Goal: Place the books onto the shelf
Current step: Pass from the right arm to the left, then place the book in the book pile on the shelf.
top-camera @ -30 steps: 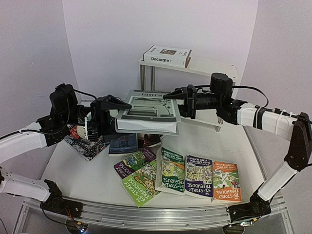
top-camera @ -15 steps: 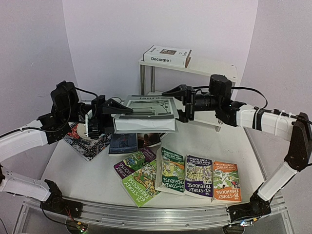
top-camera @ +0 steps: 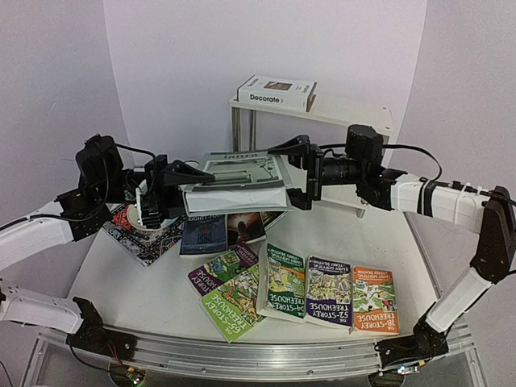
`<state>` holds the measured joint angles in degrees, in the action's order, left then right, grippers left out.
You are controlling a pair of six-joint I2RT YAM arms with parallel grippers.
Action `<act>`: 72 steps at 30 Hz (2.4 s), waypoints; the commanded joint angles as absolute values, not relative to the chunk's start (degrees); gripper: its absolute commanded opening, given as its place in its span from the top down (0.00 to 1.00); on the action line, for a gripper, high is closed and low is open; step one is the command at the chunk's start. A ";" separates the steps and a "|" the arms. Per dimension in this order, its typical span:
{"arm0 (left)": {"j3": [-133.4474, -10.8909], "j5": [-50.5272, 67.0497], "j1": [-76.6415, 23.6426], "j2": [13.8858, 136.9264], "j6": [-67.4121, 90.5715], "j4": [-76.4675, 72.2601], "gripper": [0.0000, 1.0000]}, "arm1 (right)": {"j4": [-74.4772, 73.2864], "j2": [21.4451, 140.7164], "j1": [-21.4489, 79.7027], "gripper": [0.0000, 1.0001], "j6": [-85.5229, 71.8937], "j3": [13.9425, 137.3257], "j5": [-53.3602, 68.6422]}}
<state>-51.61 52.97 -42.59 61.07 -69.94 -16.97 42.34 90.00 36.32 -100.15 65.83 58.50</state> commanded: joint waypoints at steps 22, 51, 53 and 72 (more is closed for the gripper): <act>-43.42 37.26 -42.81 51.37 -51.24 -19.07 0.84 | 20.57 80.18 23.73 0.02 -77.84 62.06 58.47; -46.89 23.41 -42.80 59.85 -15.85 -6.34 1.00 | -13.10 75.50 12.92 0.02 -51.07 67.19 43.34; -47.64 22.07 -42.81 61.86 -14.90 -4.70 1.00 | -13.44 75.17 12.81 0.02 -50.61 67.10 42.30; -61.39 3.16 -42.80 68.88 -18.60 7.10 1.00 | -15.27 74.71 12.51 0.02 -47.32 66.57 39.29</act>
